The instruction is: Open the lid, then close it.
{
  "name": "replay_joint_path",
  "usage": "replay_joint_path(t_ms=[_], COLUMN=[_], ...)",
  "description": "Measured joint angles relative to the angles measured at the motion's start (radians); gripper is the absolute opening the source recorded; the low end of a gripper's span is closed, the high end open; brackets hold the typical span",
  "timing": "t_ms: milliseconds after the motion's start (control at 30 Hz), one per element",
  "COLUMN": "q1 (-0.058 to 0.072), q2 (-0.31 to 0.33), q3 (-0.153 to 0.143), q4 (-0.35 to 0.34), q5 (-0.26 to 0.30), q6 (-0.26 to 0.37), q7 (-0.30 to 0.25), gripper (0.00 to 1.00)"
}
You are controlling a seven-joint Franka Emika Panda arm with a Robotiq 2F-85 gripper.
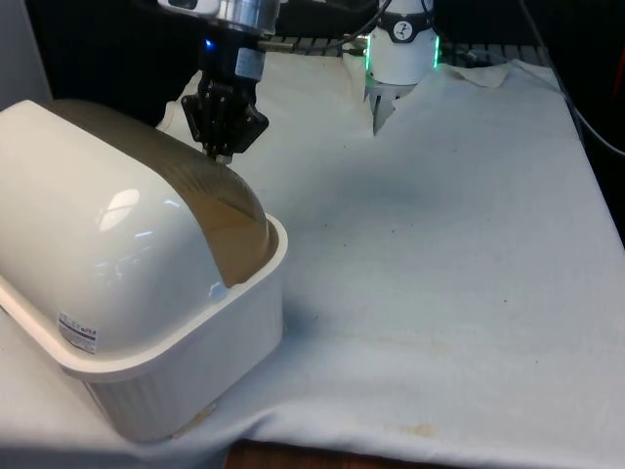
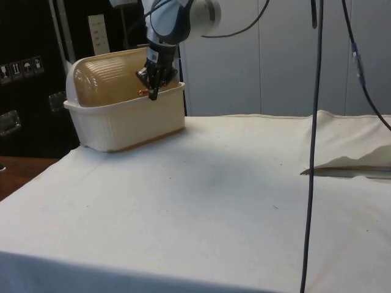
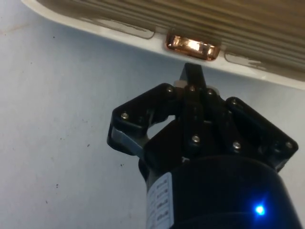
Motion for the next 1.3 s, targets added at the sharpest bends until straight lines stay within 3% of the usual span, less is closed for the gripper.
replay_joint_path(t_ms=[633,1300], q1=[0.001,0.000], q2=[0.003,-0.001], q3=[0.000,-0.002], q4=[-0.009,0.032], q5=[0.000,0.000], q6=[-0.006,-0.066], q7=[0.060,0.137], gripper=[0.00,0.00])
